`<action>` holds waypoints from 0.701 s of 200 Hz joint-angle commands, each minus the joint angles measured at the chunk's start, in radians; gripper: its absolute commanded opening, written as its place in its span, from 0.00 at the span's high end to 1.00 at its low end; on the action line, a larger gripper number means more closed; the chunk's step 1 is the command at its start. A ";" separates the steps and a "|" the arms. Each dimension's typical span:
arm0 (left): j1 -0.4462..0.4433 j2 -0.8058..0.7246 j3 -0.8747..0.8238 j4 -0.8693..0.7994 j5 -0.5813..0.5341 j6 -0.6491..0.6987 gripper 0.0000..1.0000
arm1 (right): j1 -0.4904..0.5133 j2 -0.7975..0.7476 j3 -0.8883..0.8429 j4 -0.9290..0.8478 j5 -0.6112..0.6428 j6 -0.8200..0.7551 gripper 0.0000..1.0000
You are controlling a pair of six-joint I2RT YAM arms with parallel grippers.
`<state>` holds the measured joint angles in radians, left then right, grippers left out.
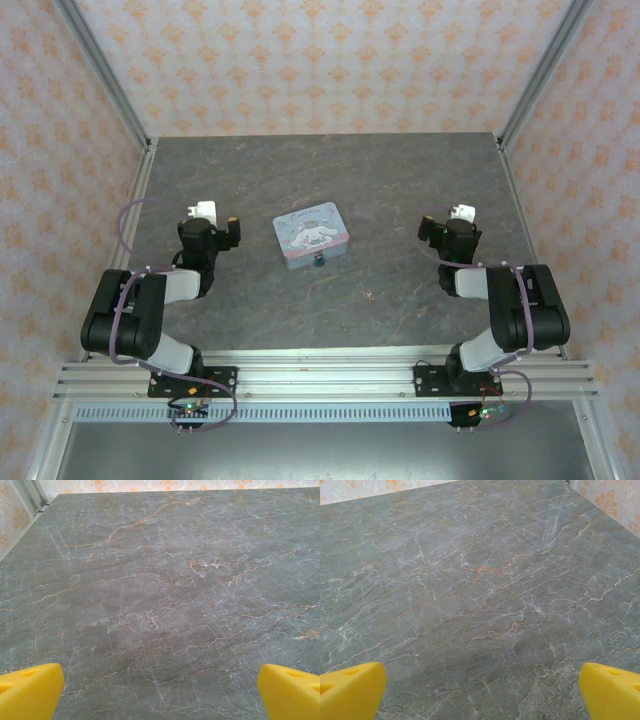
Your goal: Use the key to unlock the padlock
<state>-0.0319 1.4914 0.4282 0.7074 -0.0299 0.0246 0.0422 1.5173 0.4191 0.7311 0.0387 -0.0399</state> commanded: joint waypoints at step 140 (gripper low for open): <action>0.005 -0.114 0.117 -0.252 -0.045 -0.026 0.00 | -0.015 -0.313 -0.034 -0.141 0.112 0.082 0.01</action>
<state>-0.0319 1.4715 0.4633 0.6163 -0.0349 0.0200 0.0353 1.3849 0.3775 0.7029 0.0692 -0.0319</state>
